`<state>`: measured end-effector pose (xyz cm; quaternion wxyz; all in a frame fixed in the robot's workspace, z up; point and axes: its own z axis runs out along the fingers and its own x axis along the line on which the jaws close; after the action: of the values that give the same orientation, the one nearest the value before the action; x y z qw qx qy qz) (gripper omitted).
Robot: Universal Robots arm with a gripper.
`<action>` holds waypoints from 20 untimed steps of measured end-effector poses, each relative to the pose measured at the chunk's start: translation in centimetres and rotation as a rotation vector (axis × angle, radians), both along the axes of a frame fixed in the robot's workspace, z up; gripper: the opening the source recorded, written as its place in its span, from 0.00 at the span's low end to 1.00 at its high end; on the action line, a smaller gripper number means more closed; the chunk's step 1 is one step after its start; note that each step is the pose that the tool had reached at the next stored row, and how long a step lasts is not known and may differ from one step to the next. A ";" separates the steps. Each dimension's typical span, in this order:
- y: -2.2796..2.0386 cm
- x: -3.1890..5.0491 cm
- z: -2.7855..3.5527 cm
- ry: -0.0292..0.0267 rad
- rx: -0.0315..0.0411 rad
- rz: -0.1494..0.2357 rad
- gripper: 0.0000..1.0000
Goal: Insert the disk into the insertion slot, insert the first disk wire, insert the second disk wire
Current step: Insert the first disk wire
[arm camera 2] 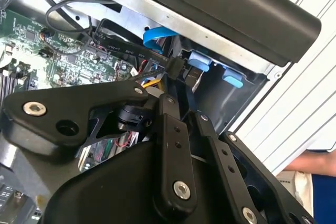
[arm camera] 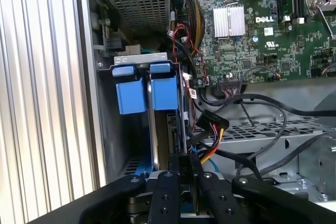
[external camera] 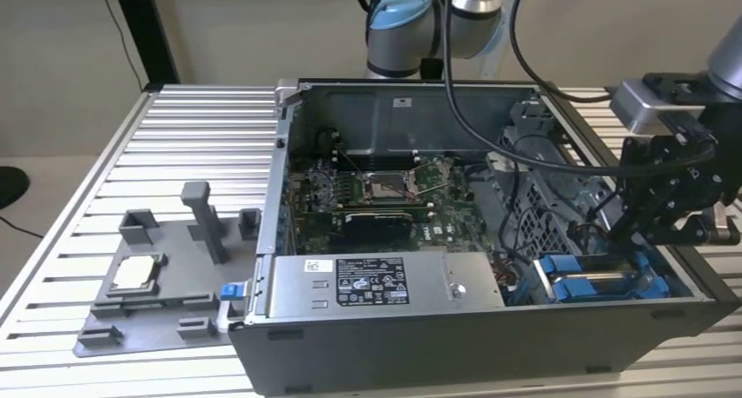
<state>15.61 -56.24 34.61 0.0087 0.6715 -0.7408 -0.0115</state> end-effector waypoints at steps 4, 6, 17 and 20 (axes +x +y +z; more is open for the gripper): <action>0.00 0.04 -0.11 0.0001 -0.0002 0.000 0.00; -0.01 0.05 -0.15 0.0001 -0.0002 0.000 0.00; -0.07 0.05 -0.32 0.0132 -0.0018 0.000 0.00; -0.07 0.06 -0.35 0.0134 -0.0018 0.001 0.00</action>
<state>15.67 -56.31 34.25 0.0142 0.6720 -0.7403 -0.0153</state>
